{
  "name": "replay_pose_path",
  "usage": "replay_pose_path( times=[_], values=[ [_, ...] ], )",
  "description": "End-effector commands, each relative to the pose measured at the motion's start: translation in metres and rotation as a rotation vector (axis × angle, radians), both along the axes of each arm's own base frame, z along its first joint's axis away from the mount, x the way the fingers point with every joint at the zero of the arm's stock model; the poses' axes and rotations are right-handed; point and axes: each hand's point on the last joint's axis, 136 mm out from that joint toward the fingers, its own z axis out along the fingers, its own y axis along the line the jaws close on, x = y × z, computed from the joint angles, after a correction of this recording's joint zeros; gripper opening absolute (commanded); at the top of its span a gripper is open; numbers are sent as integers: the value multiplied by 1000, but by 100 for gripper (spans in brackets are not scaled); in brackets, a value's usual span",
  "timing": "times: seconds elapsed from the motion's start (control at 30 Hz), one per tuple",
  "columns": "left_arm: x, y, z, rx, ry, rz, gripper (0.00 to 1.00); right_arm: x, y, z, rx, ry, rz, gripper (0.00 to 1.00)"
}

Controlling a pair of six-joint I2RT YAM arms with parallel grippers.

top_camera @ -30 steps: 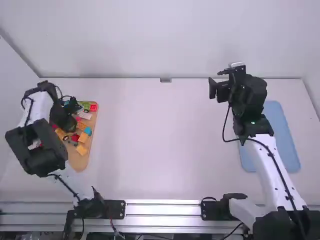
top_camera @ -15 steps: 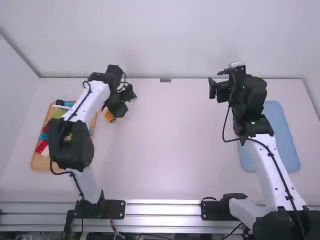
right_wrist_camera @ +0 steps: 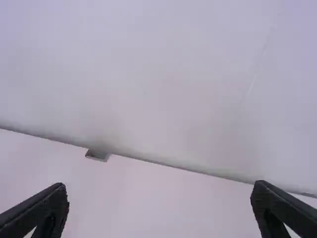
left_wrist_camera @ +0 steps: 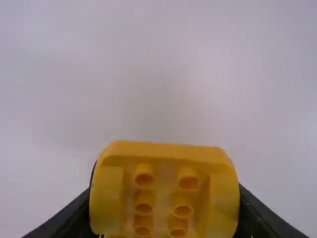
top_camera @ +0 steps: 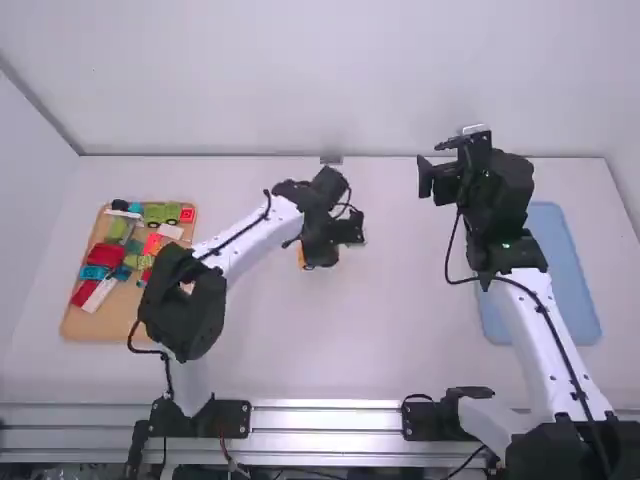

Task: Assemble lego blocks to make yellow taxi

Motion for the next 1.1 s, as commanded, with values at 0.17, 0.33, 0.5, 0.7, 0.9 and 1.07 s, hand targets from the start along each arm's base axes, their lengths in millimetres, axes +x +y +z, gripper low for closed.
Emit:
replay_pose_path(
  times=[0.17, 0.33, 0.5, 0.7, 0.9, 1.07],
  values=[
    [-19, -20, -73, 100, 101, -47, 20, 1, 2, 13, 12, -24, 5, 98],
    [-10, -10, -105, 247, 67, 8, 19, 1, 1, 13, 12, -25, 4, 98],
    [-19, -17, -114, 257, 84, -22, 17, 1, 2, 13, 12, -25, 5, 98],
    [-20, -19, -110, 263, 89, -28, 10, 1, 2, 13, 12, -24, 4, 98],
    [-15, -28, -89, 245, 96, 54, 6, 1, 2, 13, 12, -24, 4, 98],
    [-30, -41, -81, 165, 187, -5, 13, 1, 2, 13, 12, -23, 5, 98]
  ],
)
